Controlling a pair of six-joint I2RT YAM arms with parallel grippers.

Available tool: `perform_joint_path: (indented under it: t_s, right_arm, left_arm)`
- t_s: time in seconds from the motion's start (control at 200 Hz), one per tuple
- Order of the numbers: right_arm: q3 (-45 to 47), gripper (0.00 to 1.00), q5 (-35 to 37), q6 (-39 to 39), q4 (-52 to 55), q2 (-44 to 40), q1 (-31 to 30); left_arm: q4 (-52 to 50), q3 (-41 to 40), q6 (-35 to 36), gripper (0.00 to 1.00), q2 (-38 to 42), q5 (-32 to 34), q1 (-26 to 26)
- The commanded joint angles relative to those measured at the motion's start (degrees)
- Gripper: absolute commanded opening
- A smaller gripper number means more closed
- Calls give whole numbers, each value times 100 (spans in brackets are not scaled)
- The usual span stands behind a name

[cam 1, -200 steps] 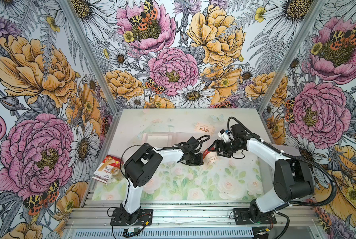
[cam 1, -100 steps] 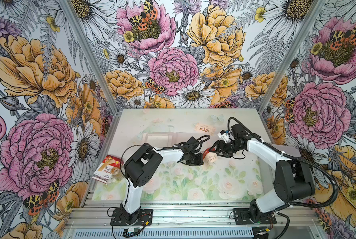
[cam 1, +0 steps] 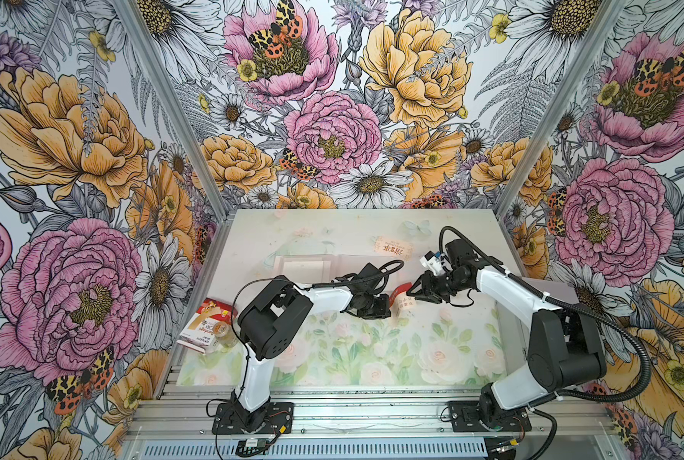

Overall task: Place the photos into the photo albums
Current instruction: Pick up the photo at the center of the board.

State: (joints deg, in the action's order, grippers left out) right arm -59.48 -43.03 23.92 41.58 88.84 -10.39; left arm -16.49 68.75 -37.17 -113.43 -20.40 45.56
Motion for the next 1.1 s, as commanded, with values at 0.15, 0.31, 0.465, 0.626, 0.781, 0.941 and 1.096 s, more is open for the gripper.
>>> perform_joint_path:
  t_s: [0.15,0.31,0.465,0.626,0.781,0.941,1.096]
  right_arm:
    - [-247,22,-154,-68,234,-172,42]
    - [-283,10,-138,-71,262,-172,45]
    - [-340,5,-62,-100,338,-168,54]
    - [-453,0,51,-155,454,-74,51]
    - [-609,0,57,-165,521,-68,47]
    - [-846,0,50,-162,623,-118,51]
    - [-1032,0,-54,-117,641,-157,41]
  left_arm:
    - [6,-64,56,19,-135,159,-56]
    - [12,-61,67,19,-116,154,-56]
    - [5,-68,69,19,-85,157,-64]
    - [6,-176,104,19,108,194,-182]
    - [-3,-396,179,19,537,204,-492]
    - [-37,-665,318,19,1217,303,-939]
    - [-91,-902,433,20,1728,287,-1420]
